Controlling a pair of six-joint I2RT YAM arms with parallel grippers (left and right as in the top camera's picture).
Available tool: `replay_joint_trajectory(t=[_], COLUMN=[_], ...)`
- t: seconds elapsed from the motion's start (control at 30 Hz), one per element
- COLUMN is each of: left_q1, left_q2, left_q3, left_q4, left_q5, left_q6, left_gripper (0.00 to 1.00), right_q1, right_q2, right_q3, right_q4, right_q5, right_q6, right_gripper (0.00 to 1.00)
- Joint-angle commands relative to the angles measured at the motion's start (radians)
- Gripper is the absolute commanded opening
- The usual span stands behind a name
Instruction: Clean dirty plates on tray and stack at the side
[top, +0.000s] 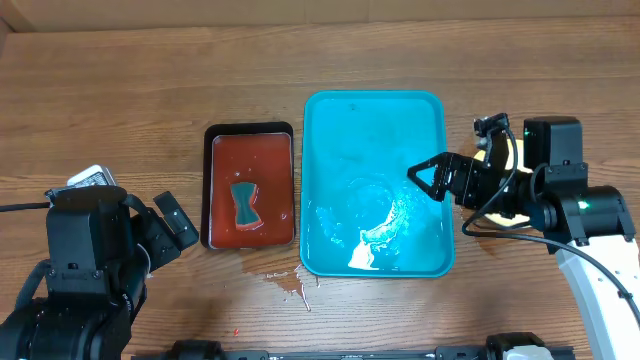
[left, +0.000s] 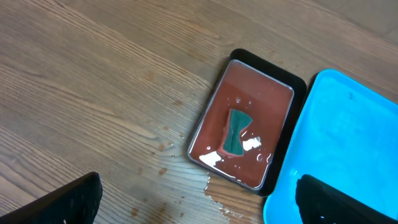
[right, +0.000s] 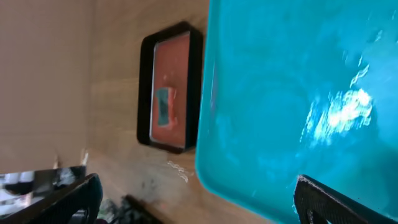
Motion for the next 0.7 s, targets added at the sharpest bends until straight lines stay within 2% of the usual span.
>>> replay_joint_trajectory(t=[0.0,0.17,0.33,0.4,0.53,0.67], left_q1=[-0.004,-0.004,-0.004,-0.004,-0.004,-0.004], left_q2=[0.001,0.001,0.001,0.001,0.001,0.001], left_q3=[0.004,0.004,0.004,0.004,0.004,0.004], left_q4=[0.003,0.003,0.003,0.003,0.003,0.003], left_q5=[-0.021,-0.021,-0.021,-0.021,-0.021,-0.021], left_q6=[-0.021,-0.021,-0.021,-0.021,-0.021,-0.021], left_gripper=[1.00,1.00,1.00,1.00,1.00,1.00], right_q1=[-0.006,-0.031,-0.027,-0.026,-0.026,-0.027], right_q2=[-0.016,-0.084,-0.253,-0.314,-0.460,-0.629], right_q3=[0.006,0.006,0.004,-0.008,-0.100,-0.273], right_q4=[-0.042,-0.058,0.072,0.114,0.249,0.415], right_q5=[-0.027,-0.061,-0.005,0.062,0.195,0.269], right_q6=[0.012,-0.068,-0.288,-0.328,-0.329,-0.328], right_gripper=[1.00,1.00,1.00,1.00,1.00,1.00])
